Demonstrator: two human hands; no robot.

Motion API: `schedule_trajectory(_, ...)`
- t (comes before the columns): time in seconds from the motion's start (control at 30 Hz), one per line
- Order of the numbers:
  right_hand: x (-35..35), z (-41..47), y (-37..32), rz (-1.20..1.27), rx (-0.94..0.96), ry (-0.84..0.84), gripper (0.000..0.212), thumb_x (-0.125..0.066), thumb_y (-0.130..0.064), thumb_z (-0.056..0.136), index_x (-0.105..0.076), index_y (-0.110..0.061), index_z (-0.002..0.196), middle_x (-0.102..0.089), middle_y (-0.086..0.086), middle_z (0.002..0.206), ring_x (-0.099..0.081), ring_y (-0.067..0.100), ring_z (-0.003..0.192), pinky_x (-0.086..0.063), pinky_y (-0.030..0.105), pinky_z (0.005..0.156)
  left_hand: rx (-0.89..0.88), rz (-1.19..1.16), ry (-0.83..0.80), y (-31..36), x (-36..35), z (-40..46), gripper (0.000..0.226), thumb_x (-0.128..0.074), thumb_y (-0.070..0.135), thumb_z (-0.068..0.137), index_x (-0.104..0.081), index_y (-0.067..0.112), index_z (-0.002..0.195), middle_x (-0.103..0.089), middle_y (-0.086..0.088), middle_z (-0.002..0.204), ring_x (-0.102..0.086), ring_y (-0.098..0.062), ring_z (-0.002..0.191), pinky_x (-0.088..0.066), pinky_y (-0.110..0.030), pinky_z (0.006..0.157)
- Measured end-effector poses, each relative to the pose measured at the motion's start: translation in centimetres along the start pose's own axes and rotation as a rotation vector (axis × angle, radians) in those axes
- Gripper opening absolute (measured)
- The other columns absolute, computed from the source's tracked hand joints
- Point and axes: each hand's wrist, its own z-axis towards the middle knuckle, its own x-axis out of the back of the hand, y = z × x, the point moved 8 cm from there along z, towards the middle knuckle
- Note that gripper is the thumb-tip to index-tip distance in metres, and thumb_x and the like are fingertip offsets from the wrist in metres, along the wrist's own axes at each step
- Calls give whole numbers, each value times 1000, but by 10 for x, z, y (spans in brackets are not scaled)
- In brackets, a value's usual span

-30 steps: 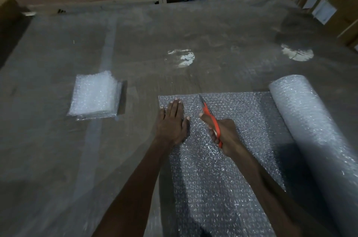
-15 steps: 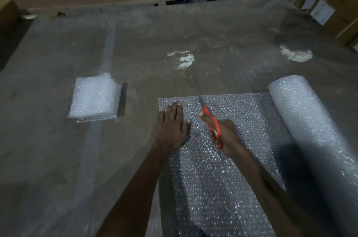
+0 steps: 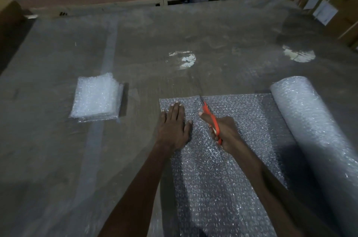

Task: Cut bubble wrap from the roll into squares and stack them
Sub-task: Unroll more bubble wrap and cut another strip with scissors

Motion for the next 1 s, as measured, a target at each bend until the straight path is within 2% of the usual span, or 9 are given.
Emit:
schedule_trajectory(0.1, 0, 1, 0, 3, 9, 12, 61, -87, -42, 75, -69, 14, 92, -60, 7, 55, -44, 14, 38, -36, 24, 42, 0, 5, -7, -1, 0, 0, 75, -5, 53, 99, -5, 9, 160, 0, -10, 167, 4, -23, 154, 6, -44, 122)
schedule_trajectory(0.27, -2, -15, -7, -26, 67, -17, 36, -84, -32, 82, -69, 1, 78, -60, 7, 55, -47, 13, 36, -36, 21, 36, -6, -22, -34, 2, 2, 0, 74, -5, 53, 99, -2, 10, 160, 4, -8, 167, 8, -22, 154, 8, -45, 122)
schedule_trajectory(0.33, -1, -27, -10, -46, 119, -21, 31, -82, -26, 84, -71, 2, 83, -63, 8, 59, -51, 13, 41, -39, 19, 38, -11, -19, -37, -1, 5, 0, 69, -8, 50, 104, -1, 10, 160, 5, -8, 167, 8, -21, 154, 7, -44, 121)
schedule_trajectory(0.53, 14, -69, -11, -172, 348, 57, 9, -73, -19, 93, -79, -13, 97, -75, -3, 71, -70, 12, 61, -60, 29, 60, 4, -180, 14, -5, 17, -16, 69, -6, 50, 101, -4, 13, 160, 4, -4, 168, 9, -16, 153, 16, -36, 117)
schedule_trajectory(0.63, 31, -91, -12, -441, 535, 227, 17, -75, -24, 92, -79, -13, 104, -74, -7, 68, -60, -4, 48, -44, 8, 50, -5, -191, 17, 3, 16, -41, 72, -4, 50, 98, -2, 15, 160, 6, -2, 167, 13, -13, 152, 19, -35, 115)
schedule_trajectory(0.7, 42, -104, -9, -598, 597, 316, 15, -75, -27, 92, -82, -14, 95, -75, -1, 69, -53, -8, 45, -37, 7, 45, -20, -202, 17, 13, 14, -64, 72, -3, 50, 98, -3, 14, 160, 5, -3, 167, 15, -10, 150, 20, -33, 115)
schedule_trajectory(0.83, 59, -108, 4, -827, 583, 411, 30, -71, -34, 92, -75, -8, 77, -73, 12, 72, -57, 22, 56, -35, 26, 58, -42, -188, 23, 34, 6, -109, 82, 7, 56, 91, -6, 13, 160, -1, -4, 168, 5, -17, 154, 13, -37, 120)
schedule_trajectory(0.93, 65, -107, 8, -964, 568, 420, 34, -65, -36, 95, -77, -5, 89, -73, 17, 84, -68, 34, 75, -46, 35, 68, -54, -154, 30, 50, 1, -138, 82, 9, 55, 90, -5, 13, 159, 2, -3, 167, 4, -19, 154, 13, -37, 120)
schedule_trajectory(1.0, 64, -105, 12, -1066, 578, 398, 38, -60, -38, 99, -76, -4, 100, -71, 18, 90, -67, 34, 80, -47, 34, 70, -47, -138, 34, 61, -4, -156, 81, 10, 55, 90, -2, 14, 159, 11, 2, 162, 6, -17, 154, 15, -36, 119)
